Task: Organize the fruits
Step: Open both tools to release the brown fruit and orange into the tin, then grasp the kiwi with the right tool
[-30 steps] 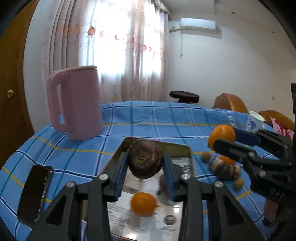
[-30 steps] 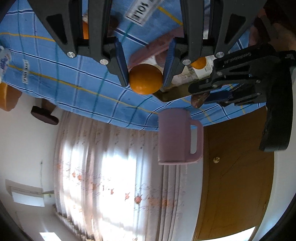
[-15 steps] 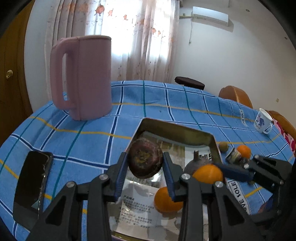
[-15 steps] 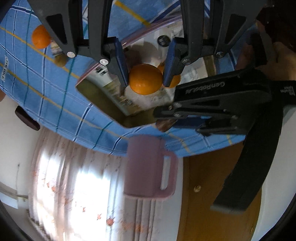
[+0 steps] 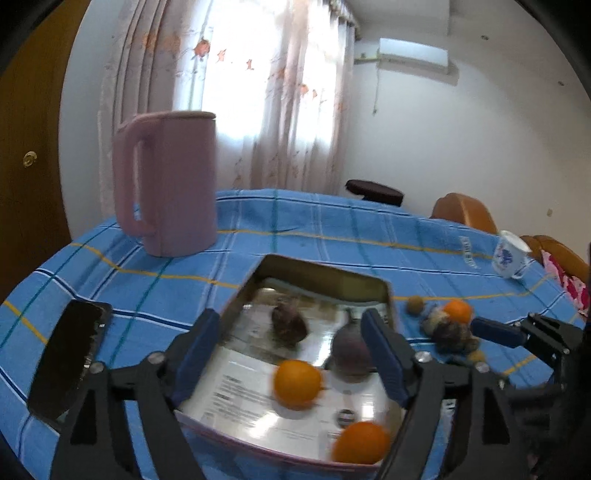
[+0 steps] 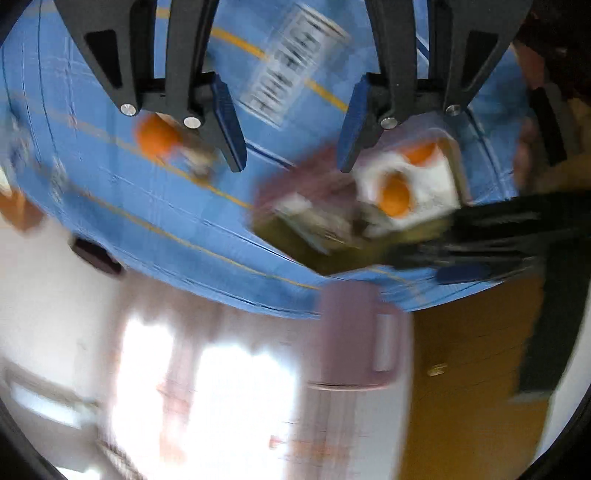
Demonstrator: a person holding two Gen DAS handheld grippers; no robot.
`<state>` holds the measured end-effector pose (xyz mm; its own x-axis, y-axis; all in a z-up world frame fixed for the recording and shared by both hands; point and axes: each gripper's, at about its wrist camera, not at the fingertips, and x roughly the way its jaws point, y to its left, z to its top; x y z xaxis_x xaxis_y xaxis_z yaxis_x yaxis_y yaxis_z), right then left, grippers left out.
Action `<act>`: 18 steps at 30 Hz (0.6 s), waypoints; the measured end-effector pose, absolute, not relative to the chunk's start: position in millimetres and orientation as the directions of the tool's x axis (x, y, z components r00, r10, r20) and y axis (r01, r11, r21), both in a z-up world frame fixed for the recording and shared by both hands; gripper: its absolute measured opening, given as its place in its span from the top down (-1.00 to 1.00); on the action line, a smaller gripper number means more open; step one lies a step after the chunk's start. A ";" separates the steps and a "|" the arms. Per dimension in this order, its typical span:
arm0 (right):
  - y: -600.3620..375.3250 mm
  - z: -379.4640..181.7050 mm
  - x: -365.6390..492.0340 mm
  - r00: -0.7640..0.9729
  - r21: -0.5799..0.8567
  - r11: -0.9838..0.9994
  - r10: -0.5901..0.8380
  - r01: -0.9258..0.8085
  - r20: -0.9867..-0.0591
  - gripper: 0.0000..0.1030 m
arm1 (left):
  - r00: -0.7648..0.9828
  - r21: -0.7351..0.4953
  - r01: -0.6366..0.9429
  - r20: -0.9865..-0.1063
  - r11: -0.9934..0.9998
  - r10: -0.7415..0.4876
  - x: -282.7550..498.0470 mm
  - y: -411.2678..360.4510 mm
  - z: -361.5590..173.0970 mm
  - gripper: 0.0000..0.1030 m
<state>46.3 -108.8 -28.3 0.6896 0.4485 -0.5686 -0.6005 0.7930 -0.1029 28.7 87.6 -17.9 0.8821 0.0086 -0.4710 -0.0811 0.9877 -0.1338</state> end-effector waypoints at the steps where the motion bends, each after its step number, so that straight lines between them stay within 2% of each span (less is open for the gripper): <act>1: -128.5 -31.3 49.2 0.703 -0.081 0.830 0.412 -0.553 -0.580 -0.02 | 0.884 -0.136 -0.069 -0.467 0.988 -0.003 27.8 81.2 -18.2 -0.70; 4: -160.4 -41.4 56.6 0.714 -0.061 0.885 0.330 -0.462 -0.618 -0.02 | 0.884 -0.130 -0.021 -0.465 0.991 -0.042 27.7 56.8 -18.0 -0.70; 6: -174.9 -40.6 62.9 0.691 0.005 0.895 0.349 -0.447 -0.633 -0.02 | 0.880 -0.118 0.010 -0.471 0.993 -0.065 29.4 40.3 -19.3 -0.71; 7: -176.6 -39.9 64.1 0.694 -0.007 0.898 0.334 -0.439 -0.638 -0.02 | 0.878 -0.112 0.018 -0.474 0.994 -0.069 29.9 34.7 -19.9 -0.71; 9: -174.2 -42.6 66.1 0.679 -0.025 0.894 0.321 -0.447 -0.661 -0.02 | 0.872 -0.103 0.037 -0.483 0.994 -0.082 31.3 24.6 -21.3 -0.71; 15: -163.9 -59.3 80.4 0.579 0.038 0.870 0.359 -0.491 -0.732 -0.01 | 0.861 -0.089 0.064 -0.498 0.994 -0.100 35.6 7.4 -22.9 -0.71; 16: -165.7 -60.2 82.6 0.572 0.052 0.870 0.367 -0.491 -0.733 0.01 | 0.860 -0.087 0.067 -0.500 0.994 -0.102 37.2 5.1 -22.9 -0.71; 18: -169.8 -62.1 85.1 0.565 0.063 0.874 0.365 -0.482 -0.740 0.42 | 0.859 -0.083 0.075 -0.501 0.994 -0.107 38.9 -0.2 -22.1 -0.71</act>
